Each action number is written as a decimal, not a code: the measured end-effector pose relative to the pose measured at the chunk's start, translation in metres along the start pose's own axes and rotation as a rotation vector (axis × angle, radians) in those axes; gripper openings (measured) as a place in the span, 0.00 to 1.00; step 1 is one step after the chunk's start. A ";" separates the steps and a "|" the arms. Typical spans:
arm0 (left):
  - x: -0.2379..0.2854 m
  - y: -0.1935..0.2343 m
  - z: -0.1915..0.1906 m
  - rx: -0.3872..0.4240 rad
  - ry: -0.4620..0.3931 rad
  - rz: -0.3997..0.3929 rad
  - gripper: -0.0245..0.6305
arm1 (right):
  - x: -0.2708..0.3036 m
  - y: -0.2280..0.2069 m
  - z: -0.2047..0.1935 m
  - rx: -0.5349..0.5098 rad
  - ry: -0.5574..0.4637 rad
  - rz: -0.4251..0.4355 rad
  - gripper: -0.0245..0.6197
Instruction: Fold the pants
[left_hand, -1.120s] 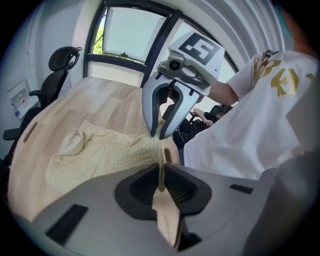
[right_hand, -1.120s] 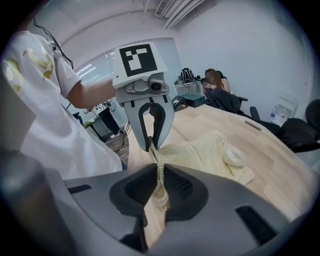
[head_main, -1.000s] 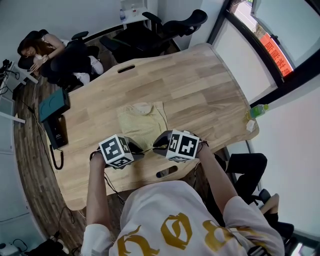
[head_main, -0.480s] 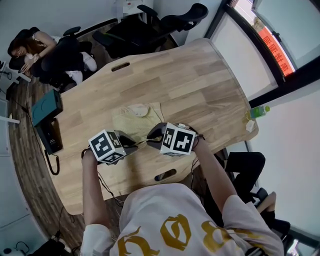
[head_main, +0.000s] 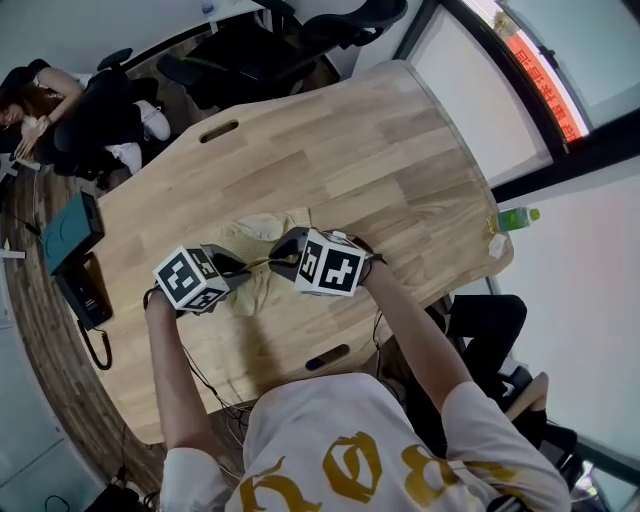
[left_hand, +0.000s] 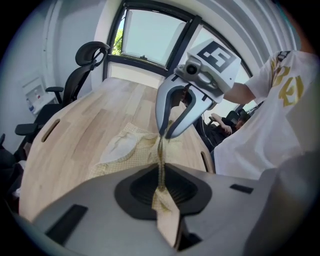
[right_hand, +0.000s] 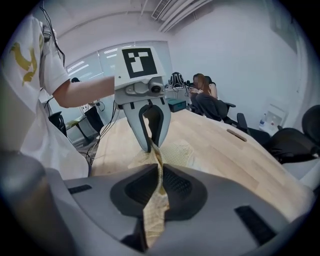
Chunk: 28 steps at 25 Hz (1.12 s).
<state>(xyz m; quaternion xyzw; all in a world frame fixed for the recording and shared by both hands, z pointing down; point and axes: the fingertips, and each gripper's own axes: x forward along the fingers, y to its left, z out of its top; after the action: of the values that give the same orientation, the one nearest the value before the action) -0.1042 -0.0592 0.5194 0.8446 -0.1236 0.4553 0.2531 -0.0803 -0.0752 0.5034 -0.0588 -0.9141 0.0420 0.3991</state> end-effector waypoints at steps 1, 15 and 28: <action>0.001 0.005 0.001 -0.003 -0.005 0.000 0.11 | 0.002 -0.005 -0.001 -0.005 0.006 -0.002 0.09; 0.024 0.093 0.001 -0.069 0.013 0.184 0.11 | 0.040 -0.081 -0.015 0.022 -0.009 -0.088 0.08; 0.068 0.136 -0.020 -0.367 -0.012 0.166 0.11 | 0.086 -0.125 -0.059 0.425 -0.047 -0.095 0.09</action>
<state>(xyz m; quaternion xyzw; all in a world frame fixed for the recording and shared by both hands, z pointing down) -0.1404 -0.1618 0.6276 0.7739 -0.2754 0.4393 0.3637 -0.1045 -0.1854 0.6216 0.0709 -0.8955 0.2161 0.3826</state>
